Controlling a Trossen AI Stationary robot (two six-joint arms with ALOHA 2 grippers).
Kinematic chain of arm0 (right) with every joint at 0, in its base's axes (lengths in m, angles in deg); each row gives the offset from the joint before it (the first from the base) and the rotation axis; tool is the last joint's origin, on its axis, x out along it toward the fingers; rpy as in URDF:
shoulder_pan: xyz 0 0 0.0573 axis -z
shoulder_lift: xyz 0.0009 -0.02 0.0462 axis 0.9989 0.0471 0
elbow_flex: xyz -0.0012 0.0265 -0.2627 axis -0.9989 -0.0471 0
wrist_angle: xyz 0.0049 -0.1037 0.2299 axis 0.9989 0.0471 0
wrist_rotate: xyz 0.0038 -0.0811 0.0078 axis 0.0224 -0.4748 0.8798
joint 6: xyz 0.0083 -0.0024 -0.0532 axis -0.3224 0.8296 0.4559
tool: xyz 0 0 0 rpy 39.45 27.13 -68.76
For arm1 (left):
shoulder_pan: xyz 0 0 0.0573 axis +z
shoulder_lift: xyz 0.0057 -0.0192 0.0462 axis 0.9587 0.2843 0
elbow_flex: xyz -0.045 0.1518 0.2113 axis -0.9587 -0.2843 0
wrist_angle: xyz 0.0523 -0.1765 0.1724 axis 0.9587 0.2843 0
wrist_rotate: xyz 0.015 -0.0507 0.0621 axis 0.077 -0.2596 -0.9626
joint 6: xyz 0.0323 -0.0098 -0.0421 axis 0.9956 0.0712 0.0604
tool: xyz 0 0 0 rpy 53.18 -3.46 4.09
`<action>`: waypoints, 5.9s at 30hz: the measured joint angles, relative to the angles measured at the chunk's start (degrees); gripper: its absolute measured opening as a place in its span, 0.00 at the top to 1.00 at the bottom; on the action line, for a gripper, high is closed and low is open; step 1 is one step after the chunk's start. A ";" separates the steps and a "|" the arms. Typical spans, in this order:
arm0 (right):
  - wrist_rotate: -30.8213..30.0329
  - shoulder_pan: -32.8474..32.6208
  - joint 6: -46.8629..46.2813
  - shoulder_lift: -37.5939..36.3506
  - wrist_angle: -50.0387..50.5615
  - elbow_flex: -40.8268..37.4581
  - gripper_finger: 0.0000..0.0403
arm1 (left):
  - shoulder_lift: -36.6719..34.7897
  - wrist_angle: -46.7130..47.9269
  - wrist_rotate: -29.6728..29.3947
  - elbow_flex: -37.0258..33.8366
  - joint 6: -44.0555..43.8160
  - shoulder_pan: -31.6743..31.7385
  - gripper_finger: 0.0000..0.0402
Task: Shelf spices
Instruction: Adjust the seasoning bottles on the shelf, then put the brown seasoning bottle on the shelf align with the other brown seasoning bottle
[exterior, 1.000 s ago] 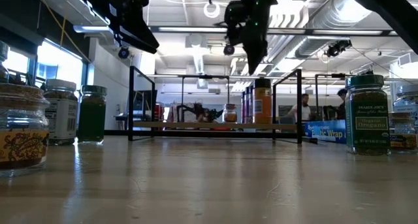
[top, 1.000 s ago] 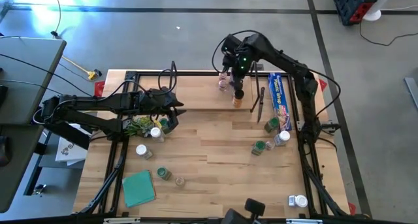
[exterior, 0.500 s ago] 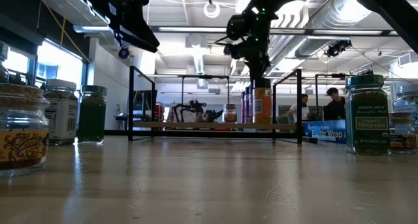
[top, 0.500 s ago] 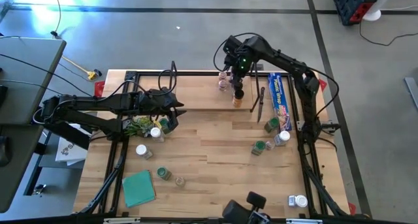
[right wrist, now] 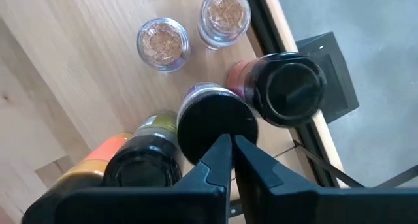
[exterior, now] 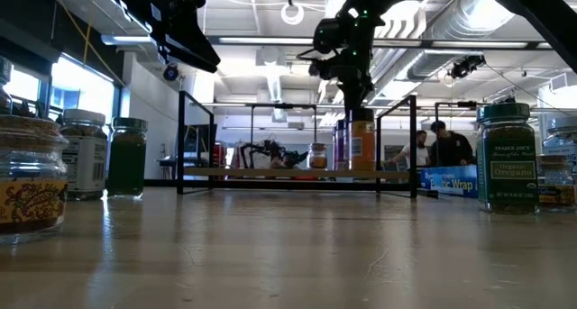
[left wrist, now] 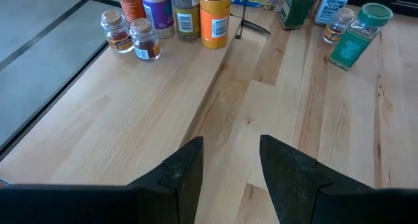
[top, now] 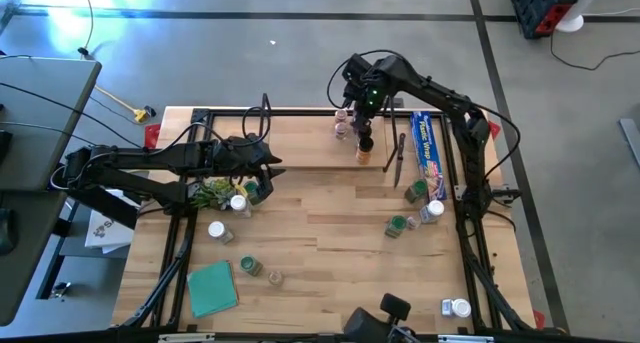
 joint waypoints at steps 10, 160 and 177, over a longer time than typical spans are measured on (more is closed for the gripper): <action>7.70 -3.95 0.20 -5.80 3.83 0.04 0.97 | 0.00 -0.04 -0.01 0.00 -0.57 0.00 0.64; 3.64 -15.42 -3.19 -7.59 12.43 -8.61 0.97 | 0.00 -0.82 0.00 0.00 -1.05 -2.14 0.64; -5.43 -49.30 -33.47 -20.41 15.19 -8.76 0.97 | 0.02 -0.83 -1.09 0.00 1.57 -2.12 0.64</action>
